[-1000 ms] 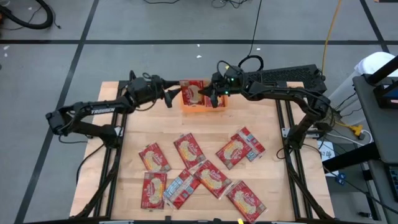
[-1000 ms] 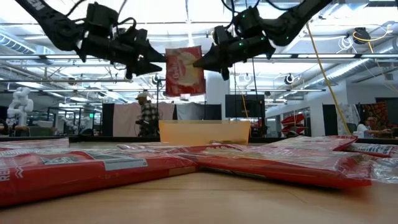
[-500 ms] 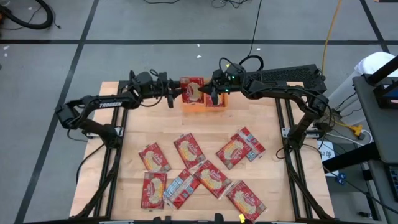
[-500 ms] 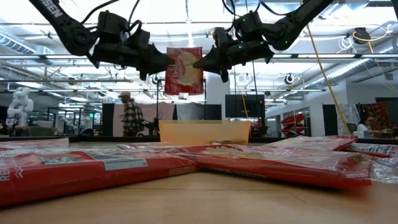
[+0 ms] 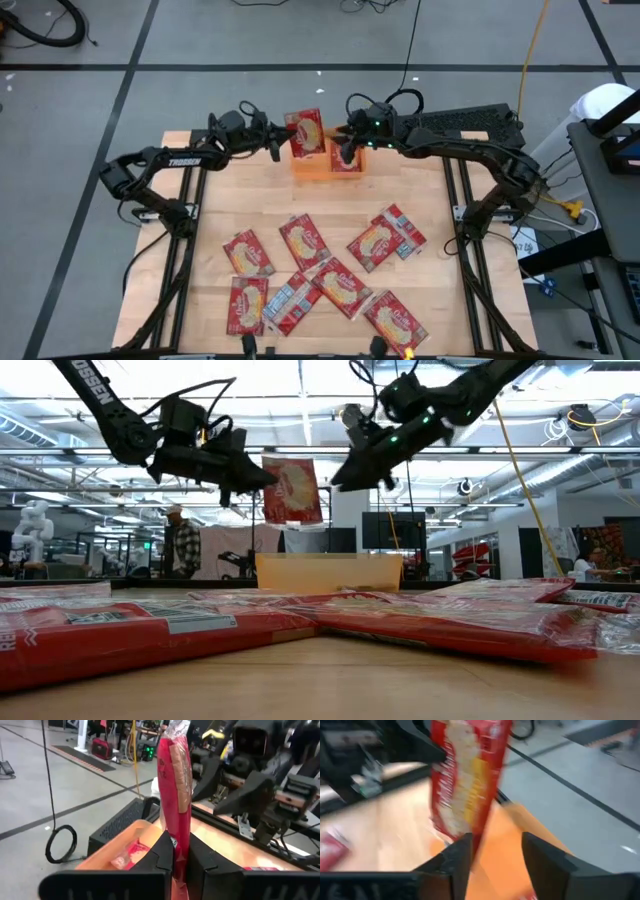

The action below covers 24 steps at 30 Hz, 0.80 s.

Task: Sort popcorn bags into baskets
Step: Put the popcorn pack into the orange bin

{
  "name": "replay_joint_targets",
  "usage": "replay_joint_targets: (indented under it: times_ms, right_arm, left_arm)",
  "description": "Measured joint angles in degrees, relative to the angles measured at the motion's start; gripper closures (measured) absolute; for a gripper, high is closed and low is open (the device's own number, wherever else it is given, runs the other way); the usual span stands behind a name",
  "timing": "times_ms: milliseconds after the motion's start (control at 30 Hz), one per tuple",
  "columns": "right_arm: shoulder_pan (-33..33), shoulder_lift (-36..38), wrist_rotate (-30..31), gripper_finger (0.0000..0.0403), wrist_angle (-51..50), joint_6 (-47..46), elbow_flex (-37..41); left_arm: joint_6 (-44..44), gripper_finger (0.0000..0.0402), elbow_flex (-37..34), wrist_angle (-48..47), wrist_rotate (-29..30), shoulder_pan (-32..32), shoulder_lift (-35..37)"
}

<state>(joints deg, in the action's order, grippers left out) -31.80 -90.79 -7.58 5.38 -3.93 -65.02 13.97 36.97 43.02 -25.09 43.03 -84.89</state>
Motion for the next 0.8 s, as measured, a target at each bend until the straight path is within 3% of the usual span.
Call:
replay_joint_targets:
  times_ms: [233, 467, 633, 800]
  right_arm:
    - [2.54, 11.50, 1.57, 0.0200, -2.88, 3.36, 7.63]
    - [6.16, 22.52, 1.58, 0.0200, 10.23, 4.07, 22.14]
    - [7.21, 26.23, 1.77, 0.0200, 20.19, 5.25, 30.36]
    - [7.18, 26.78, 1.82, 0.0200, 21.16, 4.84, 32.58]
  left_arm:
    - [-3.92, 0.0372, 3.04, -3.58, 6.28, -2.98, -3.53]
    - [-5.27, 0.0377, 4.92, -4.34, 6.17, -2.78, -8.84]
    - [-5.26, 0.0377, 4.92, -4.25, 6.09, -2.78, -11.65]
    - [-5.26, 0.0361, 4.92, -3.89, 5.92, -2.83, -13.50]
